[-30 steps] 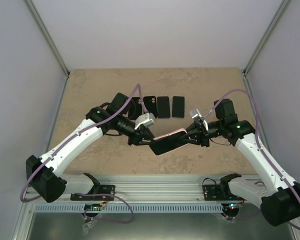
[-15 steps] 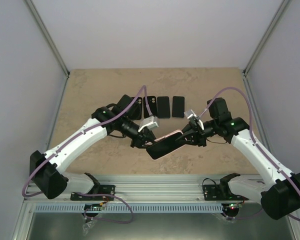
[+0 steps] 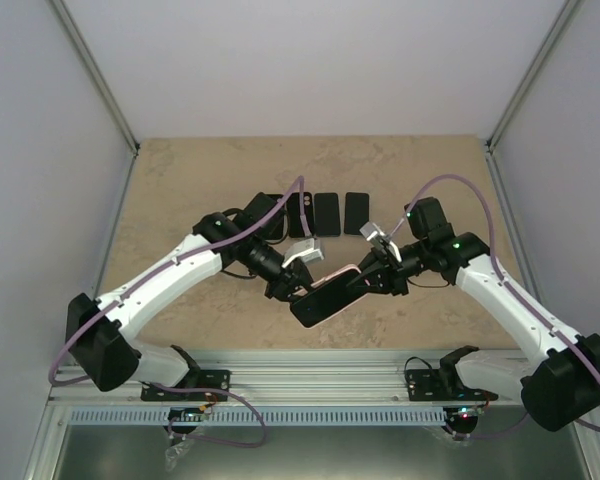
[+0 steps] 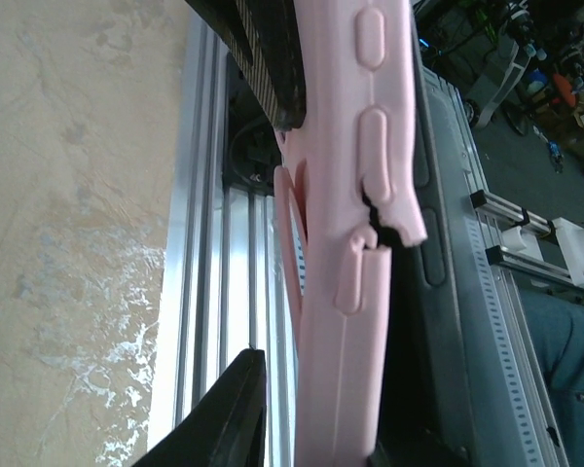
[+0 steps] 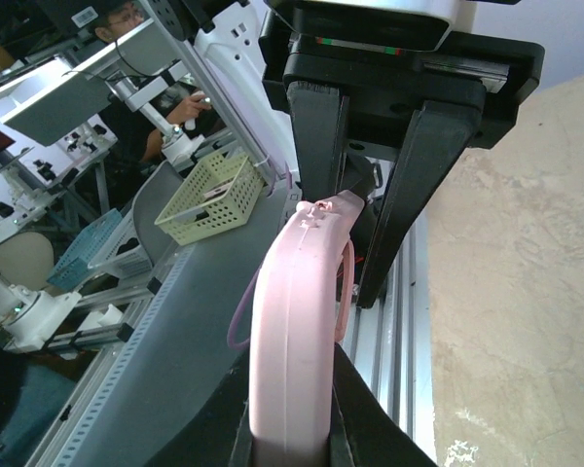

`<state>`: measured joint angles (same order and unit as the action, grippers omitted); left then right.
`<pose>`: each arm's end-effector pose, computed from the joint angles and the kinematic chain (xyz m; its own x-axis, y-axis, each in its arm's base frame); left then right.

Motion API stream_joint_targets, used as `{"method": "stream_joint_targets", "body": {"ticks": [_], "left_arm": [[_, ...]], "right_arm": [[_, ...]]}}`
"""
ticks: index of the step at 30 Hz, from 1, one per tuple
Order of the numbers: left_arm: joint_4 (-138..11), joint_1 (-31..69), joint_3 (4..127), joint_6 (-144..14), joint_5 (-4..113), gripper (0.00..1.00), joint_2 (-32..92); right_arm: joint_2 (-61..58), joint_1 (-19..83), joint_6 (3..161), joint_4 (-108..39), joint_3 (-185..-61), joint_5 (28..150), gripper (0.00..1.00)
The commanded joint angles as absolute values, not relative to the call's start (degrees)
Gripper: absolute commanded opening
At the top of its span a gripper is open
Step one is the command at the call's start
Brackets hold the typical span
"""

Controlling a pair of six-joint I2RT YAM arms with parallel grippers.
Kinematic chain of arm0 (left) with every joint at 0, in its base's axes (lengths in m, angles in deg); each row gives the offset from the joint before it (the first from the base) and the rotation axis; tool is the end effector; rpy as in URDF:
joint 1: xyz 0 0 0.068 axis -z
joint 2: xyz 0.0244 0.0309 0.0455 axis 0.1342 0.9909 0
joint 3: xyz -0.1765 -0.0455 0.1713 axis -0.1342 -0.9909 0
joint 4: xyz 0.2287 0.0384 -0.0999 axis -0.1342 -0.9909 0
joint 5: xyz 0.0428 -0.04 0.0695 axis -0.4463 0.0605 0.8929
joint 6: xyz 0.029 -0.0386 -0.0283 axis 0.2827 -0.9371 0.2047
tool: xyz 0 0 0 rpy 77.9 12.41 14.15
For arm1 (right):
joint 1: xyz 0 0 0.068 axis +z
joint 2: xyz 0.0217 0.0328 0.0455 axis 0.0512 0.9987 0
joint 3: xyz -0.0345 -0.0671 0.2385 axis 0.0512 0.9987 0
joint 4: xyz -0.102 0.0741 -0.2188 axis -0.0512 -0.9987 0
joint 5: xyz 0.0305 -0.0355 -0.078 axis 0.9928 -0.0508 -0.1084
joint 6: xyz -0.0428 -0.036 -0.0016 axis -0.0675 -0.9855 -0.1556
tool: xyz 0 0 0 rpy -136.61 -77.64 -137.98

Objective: Take the phone out of the phone case
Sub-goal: Remove the phone case from the phone.

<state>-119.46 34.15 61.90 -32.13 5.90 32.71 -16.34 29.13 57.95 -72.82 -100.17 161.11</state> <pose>0.1683 -0.1943 0.2847 -0.3923 0.6132 -0.6856 0.8379 -0.0692 -0.5414 0.1763 0.1291 0.2727 -0.4990 -0.3023 -0.8122 -0.7966 -0.2092 0.5672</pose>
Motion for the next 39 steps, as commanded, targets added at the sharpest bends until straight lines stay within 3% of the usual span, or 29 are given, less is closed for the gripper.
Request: {"method": "stream_joint_targets", "body": {"ticks": [1, 10, 14, 16, 22, 24, 27, 29, 34, 39], "left_arm": [[-112.00, 37.08, 66.26, -31.28, 4.39, 0.21, 35.75], [-112.27, 38.08, 69.58, -31.56, 4.18, 0.21, 38.30], [-112.05, 38.16, 70.05, -32.30, 2.43, 0.11, 39.17], [-111.90, 38.00, 69.43, -32.50, 2.09, 0.00, 38.97], [-103.85, 32.23, 64.28, -41.08, -1.91, 0.00, 36.50], [-102.06, 30.25, 63.45, -43.34, -2.35, 0.00, 36.09], [-99.91, 28.34, 62.62, -46.58, -1.45, 0.00, 35.76], [-96.85, 26.69, 60.44, -50.15, -1.38, 0.00, 34.82], [-88.65, 23.35, 56.44, -59.78, -0.37, 0.00, 32.36], [-83.92, 22.01, 55.82, -67.92, 2.54, 0.00, 31.58]], "right_arm": [[-15.57, 33.25, 55.26, -67.61, -102.75, 164.69, 0.01], [-14.61, 34.98, 55.01, -67.68, -102.48, 164.32, 0.01], [-14.06, 34.95, 55.19, -67.77, -103.40, 164.34, 0.01], [-13.67, 33.64, 55.12, -68.28, -104.59, 164.98, 0.01], [-7.93, 30.80, 42.77, -83.02, -111.26, 166.49, 0.01], [-5.82, 29.81, 38.62, -87.78, -113.89, 167.23, 0.13], [-2.98, 27.40, 32.10, -94.35, -119.44, 167.33, 0.49], [-1.93, 24.94, 32.26, -95.14, -124.03, 167.34, 0.63], [-3.52, 20.19, 41.66, -86.63, -127.37, 165.05, 0.79], [-6.69, 18.29, 49.61, -76.03, -127.03, 157.25, 0.84]]}}
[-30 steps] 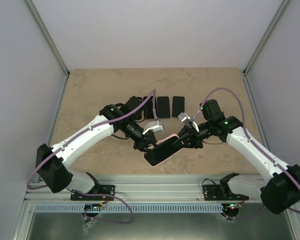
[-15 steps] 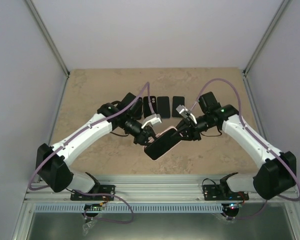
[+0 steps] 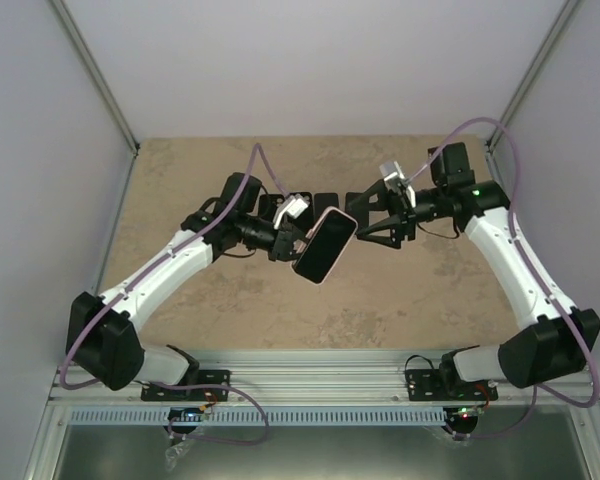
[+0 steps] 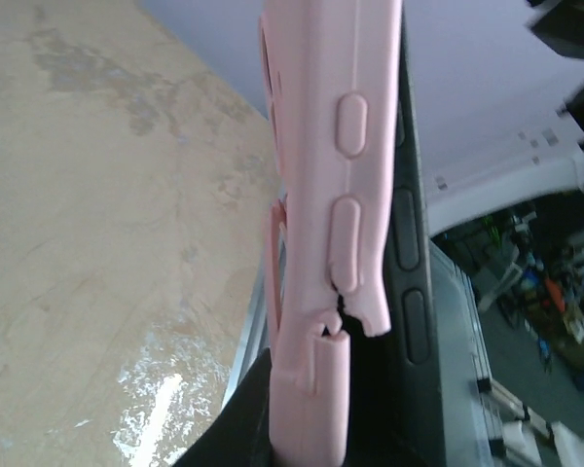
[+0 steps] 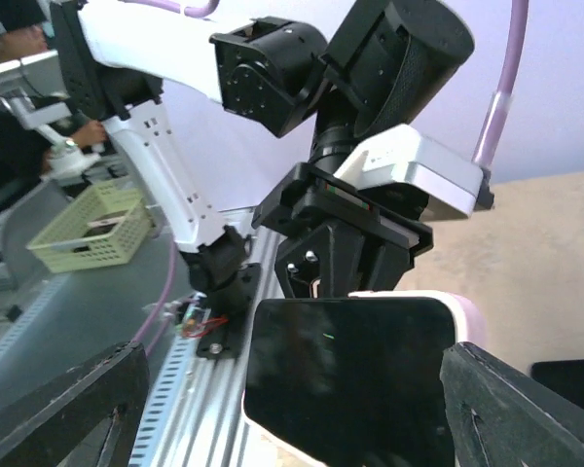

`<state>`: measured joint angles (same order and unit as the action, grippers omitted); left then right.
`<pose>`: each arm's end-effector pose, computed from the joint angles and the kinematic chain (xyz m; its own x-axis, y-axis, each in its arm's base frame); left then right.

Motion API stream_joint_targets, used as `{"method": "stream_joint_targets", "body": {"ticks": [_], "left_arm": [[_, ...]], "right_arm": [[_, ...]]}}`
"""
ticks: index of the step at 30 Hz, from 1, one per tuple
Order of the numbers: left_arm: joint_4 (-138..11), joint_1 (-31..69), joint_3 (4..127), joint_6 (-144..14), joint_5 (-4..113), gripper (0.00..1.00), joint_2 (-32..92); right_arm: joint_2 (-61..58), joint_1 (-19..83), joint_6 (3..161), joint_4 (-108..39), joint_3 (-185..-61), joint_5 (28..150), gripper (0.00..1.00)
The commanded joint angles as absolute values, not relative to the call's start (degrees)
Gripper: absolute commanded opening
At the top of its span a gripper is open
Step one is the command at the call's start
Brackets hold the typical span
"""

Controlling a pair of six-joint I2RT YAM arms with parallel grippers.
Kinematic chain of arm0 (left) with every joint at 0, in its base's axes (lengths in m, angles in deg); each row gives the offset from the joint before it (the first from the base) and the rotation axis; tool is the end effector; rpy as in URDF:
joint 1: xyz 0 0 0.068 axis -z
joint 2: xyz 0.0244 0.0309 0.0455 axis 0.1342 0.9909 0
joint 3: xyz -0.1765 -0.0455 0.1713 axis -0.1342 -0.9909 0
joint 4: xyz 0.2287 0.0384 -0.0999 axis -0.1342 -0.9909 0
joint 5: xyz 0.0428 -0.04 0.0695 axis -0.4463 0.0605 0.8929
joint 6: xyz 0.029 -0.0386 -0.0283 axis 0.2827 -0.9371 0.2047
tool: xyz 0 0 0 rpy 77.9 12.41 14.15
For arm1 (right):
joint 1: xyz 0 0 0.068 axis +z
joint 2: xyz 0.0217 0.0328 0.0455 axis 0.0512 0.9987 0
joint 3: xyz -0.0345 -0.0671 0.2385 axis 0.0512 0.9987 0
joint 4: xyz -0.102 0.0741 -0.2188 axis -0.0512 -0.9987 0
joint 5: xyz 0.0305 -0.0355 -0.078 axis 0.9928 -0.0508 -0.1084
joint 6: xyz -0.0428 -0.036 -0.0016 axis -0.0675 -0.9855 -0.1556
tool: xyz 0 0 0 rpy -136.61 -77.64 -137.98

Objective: Take the phone out of the phone case
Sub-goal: Remove the phone case from the phone.

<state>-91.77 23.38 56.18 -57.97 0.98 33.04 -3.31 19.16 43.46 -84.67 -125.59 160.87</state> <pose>0.2251 -0.1756 0.2828 -0.6375 0.3381 -0.6923 0.7544 0.0917 -0.6499 0.2407 0.1096 0.3413 -0.3123 -0.1873 -0.9313 -0.9344 -0.1162 0.3367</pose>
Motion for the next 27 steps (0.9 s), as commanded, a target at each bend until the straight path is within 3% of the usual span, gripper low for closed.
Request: {"method": "stream_joint_targets", "body": {"ticks": [1, 11, 27], "left_arm": [[-83.83, 21.97, 56.02, -69.44, 4.40, 0.00, 31.52], [-86.82, 21.47, 61.50, -88.11, 28.79, 0.00, 31.53], [-82.12, 17.19, 65.03, -107.99, 26.90, 0.00, 35.93]], "right_arm": [[-6.99, 18.19, 50.28, -75.03, -127.54, 155.43, 0.84], [-3.16, 18.14, 54.43, -74.40, -141.53, 130.25, 0.86], [-5.26, 28.97, 54.53, -60.26, -132.87, 103.82, 0.79]]}}
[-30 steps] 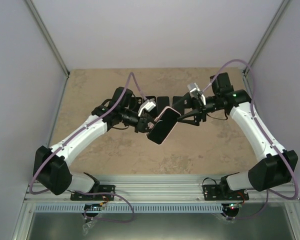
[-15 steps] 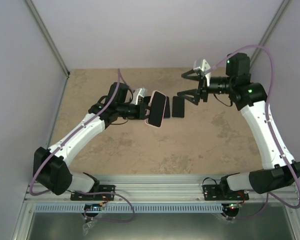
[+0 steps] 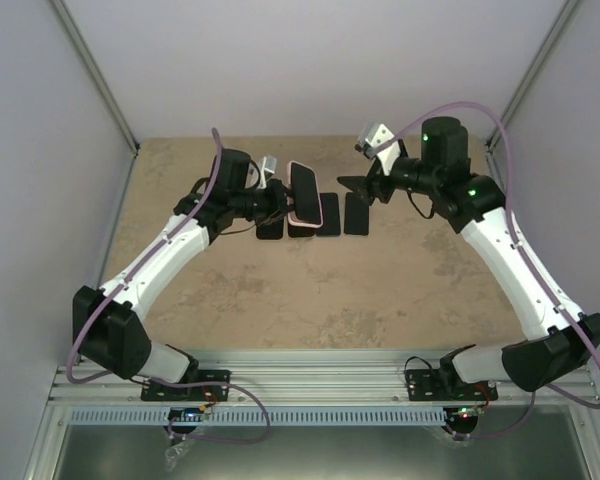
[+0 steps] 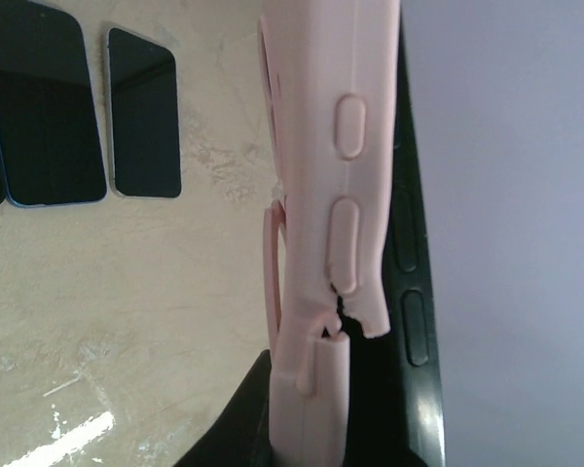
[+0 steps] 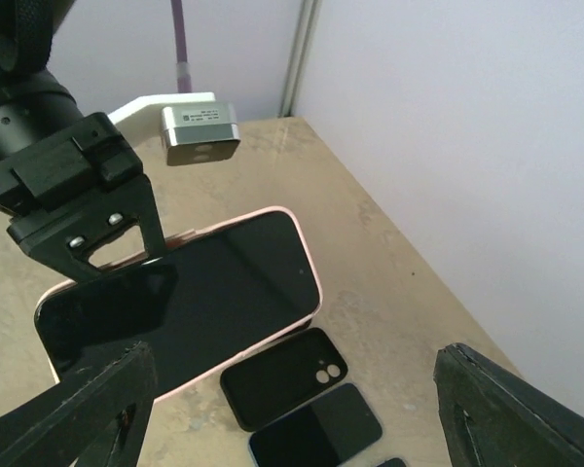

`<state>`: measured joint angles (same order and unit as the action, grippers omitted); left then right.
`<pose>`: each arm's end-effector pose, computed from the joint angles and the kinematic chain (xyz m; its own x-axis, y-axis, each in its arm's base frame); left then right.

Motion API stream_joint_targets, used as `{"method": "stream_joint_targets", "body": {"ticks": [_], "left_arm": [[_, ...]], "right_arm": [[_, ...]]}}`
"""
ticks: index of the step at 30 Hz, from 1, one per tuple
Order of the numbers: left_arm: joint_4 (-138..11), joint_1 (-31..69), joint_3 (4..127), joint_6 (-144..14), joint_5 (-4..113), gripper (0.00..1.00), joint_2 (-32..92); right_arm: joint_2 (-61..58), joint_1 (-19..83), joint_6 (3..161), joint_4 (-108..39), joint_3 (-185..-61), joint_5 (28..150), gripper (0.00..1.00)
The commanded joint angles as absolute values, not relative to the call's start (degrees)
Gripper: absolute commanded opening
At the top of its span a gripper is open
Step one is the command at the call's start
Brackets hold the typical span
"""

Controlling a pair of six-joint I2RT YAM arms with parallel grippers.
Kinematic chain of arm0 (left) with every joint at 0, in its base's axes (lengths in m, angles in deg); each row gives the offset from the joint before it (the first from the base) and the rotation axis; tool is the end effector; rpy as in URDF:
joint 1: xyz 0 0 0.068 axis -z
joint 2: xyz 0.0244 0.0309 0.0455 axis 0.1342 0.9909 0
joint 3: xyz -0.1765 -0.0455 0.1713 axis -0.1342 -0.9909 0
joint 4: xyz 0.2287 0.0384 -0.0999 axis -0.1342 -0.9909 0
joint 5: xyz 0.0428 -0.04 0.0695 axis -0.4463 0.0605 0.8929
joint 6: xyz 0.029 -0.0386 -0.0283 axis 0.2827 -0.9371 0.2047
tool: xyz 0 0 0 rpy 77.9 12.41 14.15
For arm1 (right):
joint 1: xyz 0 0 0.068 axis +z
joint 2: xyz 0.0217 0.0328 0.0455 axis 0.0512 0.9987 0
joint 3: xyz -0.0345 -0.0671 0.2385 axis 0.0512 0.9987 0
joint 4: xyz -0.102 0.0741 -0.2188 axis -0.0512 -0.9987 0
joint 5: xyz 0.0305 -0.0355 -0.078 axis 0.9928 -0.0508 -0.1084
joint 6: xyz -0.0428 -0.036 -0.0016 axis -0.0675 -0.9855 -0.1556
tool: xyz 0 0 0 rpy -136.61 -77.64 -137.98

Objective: Take the phone out of the phone case
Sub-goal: Remove the phone case from the phone.

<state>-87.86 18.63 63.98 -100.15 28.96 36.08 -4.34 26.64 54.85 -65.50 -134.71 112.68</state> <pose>0.2733 -0.1594 0.3087 -0.9104 -0.2260 -0.3464 0.1776 0.5427 -0.8209 0.2600 0.1363 0.4038 -0.0586 -0.3481 -0.9356 -0.8595 0.4942 -0.1301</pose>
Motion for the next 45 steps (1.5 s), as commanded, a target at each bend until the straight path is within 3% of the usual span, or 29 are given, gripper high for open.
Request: {"method": "stream_joint_targets", "body": {"ticks": [1, 8, 14, 20, 31, 45], "left_arm": [[-81.67, 16.73, 64.59, -109.27, 26.70, 0.00, 35.97], [-78.00, 14.28, 61.11, -116.09, 24.34, 0.00, 35.24], [-74.31, 12.68, 57.68, -120.79, 22.46, 0.00, 34.38], [-66.73, 11.41, 53.53, -127.41, 18.51, 0.00, 34.38], [-66.04, 11.20, 52.28, -128.26, 17.85, 0.00, 33.58], [-65.48, 11.18, 51.33, -129.09, 17.38, 0.00, 32.46]], "right_arm": [[-5.30, 29.71, 54.24, -59.14, -131.79, 102.54, 0.78], [-4.85, 36.33, 54.73, -50.20, -125.64, 95.33, 0.76], [-2.02, 41.25, 54.29, -50.84, -127.75, 93.66, 0.74], [-0.33, 44.85, 53.28, -51.32, -127.88, 91.80, 0.64], [3.35, 51.83, 47.79, -50.23, -127.96, 82.76, 0.49], [4.16, 54.69, 40.36, -44.58, -122.71, 68.75, 0.40]]}}
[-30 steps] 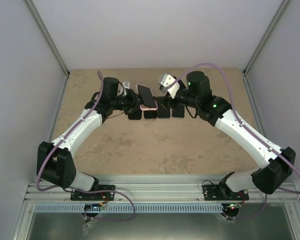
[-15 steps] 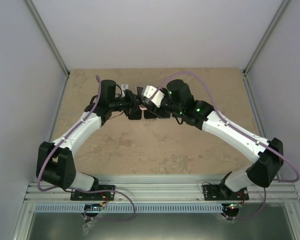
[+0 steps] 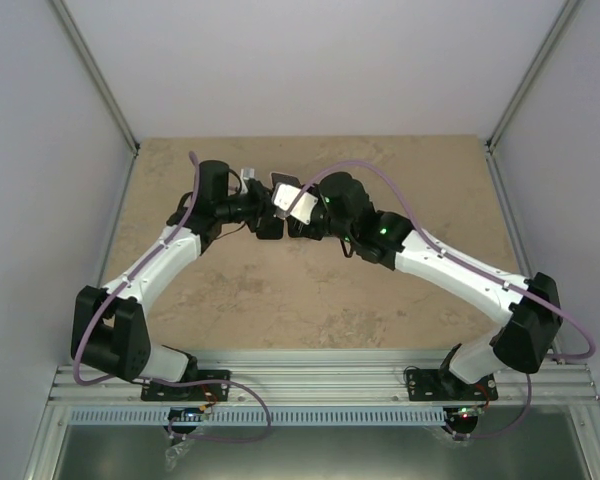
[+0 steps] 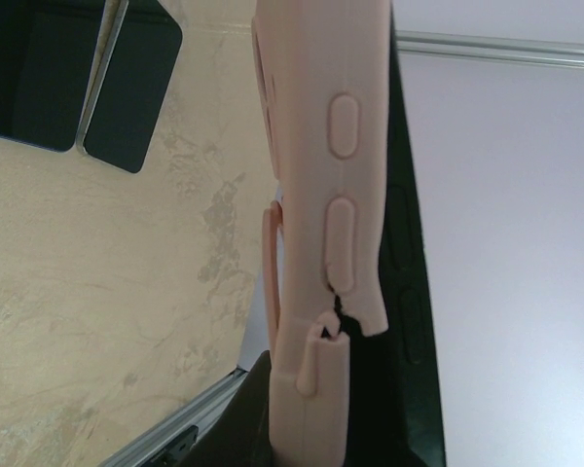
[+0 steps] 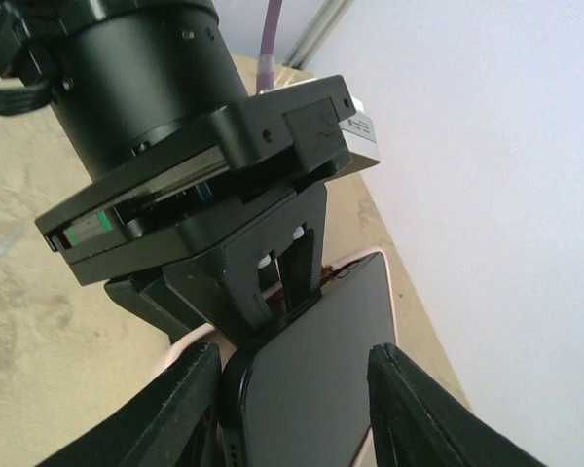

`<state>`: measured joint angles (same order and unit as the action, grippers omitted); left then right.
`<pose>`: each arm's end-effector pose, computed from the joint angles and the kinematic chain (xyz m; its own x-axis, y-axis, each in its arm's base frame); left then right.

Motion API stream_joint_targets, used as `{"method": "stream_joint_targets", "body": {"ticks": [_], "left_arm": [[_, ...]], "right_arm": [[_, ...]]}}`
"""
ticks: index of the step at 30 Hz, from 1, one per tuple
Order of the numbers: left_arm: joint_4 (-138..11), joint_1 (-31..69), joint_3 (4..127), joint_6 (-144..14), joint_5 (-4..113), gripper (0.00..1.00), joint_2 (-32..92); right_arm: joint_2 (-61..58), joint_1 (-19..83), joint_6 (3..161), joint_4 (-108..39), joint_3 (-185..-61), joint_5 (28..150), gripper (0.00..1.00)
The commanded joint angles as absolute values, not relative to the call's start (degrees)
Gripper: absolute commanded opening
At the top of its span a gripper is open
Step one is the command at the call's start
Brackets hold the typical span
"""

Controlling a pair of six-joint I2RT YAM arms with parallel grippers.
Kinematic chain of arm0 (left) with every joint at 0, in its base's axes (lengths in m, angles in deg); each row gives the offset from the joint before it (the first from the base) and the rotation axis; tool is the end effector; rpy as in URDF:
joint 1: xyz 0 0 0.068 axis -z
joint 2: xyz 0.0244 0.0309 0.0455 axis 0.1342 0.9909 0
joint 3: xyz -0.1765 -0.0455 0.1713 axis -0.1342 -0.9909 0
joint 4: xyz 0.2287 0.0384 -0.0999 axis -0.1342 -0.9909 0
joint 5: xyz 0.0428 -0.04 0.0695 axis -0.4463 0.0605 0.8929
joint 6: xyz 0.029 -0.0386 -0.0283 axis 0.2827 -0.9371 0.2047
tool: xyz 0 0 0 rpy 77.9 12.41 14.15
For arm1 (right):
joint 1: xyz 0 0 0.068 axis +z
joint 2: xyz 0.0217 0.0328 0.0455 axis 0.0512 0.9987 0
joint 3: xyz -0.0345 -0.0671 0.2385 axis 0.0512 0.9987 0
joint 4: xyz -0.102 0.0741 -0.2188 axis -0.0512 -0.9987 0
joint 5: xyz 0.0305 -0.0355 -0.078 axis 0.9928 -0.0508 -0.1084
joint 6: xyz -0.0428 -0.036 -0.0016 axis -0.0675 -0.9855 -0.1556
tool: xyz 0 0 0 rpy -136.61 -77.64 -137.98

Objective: Take the phone out of the phone case
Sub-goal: Remove the phone case from the phone, then place the phone at the center of the board.

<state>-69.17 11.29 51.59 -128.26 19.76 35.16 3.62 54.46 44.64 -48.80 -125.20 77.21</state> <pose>0.2875 -0.1270 0.2729 -0.8980 -0.4359 0.0592 -0.1901 0.2633 -0.9458 0.2192 0.2717 0.3333 0.1641 -0.6076 -0.7771 -0.7663 0.4176 -0.4883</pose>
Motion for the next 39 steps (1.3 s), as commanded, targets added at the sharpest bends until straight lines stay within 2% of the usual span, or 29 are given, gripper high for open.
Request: {"method": "stream_joint_targets", "body": {"ticks": [1, 16, 23, 39], "left_arm": [[-65.46, 11.18, 51.29, -129.07, 17.50, 0.00, 32.46], [-65.56, 11.18, 51.23, -127.75, 17.63, 0.00, 31.58], [-67.70, 11.18, 51.04, -125.31, 18.79, 0.00, 30.65], [-76.53, 8.34, 48.92, -116.76, 26.72, 0.00, 30.78]], "right_arm": [[3.99, 54.80, 39.88, -43.49, -122.02, 67.91, 0.39], [7.48, 54.79, 35.68, -38.88, -119.20, 61.80, 0.29], [9.12, 54.86, 36.58, -41.37, -122.80, 63.06, 0.01], [6.28, 53.34, 40.49, -48.64, -131.26, 67.87, 0.01]]}}
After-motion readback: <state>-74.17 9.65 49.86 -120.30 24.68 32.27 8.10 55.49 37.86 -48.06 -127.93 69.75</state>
